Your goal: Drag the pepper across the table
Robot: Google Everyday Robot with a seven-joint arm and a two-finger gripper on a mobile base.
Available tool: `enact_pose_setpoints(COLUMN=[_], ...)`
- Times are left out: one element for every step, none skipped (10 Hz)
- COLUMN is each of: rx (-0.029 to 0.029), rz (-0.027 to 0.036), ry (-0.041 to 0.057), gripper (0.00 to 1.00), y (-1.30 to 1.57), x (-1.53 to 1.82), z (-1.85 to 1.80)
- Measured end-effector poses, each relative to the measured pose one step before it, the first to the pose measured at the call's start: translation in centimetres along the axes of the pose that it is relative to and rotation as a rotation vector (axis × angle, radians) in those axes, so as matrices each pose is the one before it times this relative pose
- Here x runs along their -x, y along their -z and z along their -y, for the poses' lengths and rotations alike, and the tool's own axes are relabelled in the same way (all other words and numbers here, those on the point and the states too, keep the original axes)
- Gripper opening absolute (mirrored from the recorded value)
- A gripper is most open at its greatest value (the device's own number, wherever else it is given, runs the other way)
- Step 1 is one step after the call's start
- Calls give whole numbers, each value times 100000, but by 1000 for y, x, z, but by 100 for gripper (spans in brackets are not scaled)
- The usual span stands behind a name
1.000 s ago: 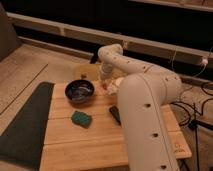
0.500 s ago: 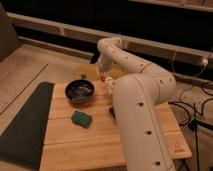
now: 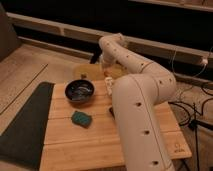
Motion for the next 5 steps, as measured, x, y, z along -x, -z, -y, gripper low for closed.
enact_pose_setpoints(rx=[58, 2130, 2477, 3067, 1393], rz=[2738, 1645, 1230, 1460, 873], ry=[4835, 6048, 2941, 3850, 1874], gripper=[0, 0, 0, 0, 5], y=[-96, -781, -460, -676, -268], x=[1759, 1512, 813, 764, 394], z=[-120, -998, -714, -731, -358])
